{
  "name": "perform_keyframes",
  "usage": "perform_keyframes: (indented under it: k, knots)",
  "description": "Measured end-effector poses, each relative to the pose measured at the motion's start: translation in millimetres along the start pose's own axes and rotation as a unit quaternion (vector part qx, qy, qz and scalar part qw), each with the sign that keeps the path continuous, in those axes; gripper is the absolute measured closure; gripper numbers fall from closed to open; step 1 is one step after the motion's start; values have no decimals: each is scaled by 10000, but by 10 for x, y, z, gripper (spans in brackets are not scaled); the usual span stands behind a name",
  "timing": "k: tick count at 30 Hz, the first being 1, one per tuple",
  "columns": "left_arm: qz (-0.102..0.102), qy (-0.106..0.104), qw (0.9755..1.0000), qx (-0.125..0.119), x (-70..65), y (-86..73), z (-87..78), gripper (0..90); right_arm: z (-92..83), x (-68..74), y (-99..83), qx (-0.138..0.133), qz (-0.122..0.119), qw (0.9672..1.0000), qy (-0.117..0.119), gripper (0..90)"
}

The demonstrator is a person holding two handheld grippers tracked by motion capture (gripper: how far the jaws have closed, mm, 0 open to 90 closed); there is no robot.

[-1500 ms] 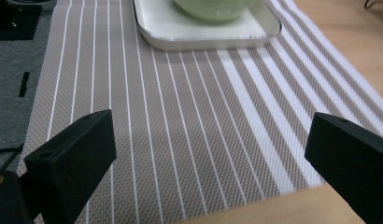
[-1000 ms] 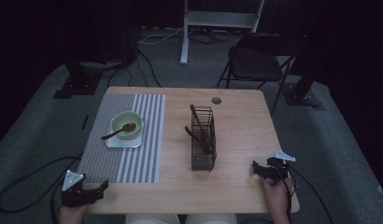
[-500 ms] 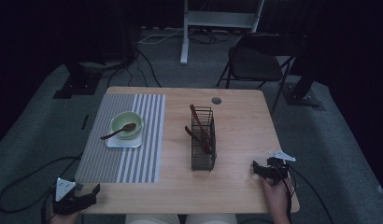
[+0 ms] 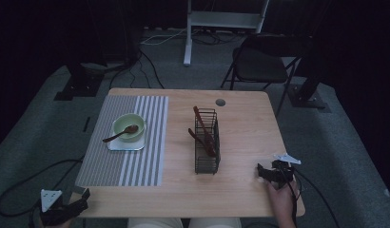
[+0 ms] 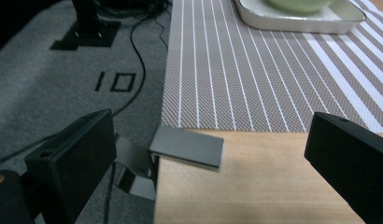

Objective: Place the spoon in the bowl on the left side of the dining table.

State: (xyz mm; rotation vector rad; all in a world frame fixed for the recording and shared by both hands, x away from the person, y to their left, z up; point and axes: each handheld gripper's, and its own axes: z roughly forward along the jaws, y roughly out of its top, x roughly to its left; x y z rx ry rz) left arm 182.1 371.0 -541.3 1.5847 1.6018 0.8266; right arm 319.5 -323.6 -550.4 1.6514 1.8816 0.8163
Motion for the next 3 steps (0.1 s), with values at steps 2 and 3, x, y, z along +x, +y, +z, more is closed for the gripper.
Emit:
perform_keyframes:
  k: [2,3]
  knots:
    - [-87,-147,9998,-92,-30,12,-30,22,0,0,0,0,0,10000,0,120]
    - [-128,-214,9996,-130,-44,19,-40,22,0,0,0,0,-1,10000,0,120]
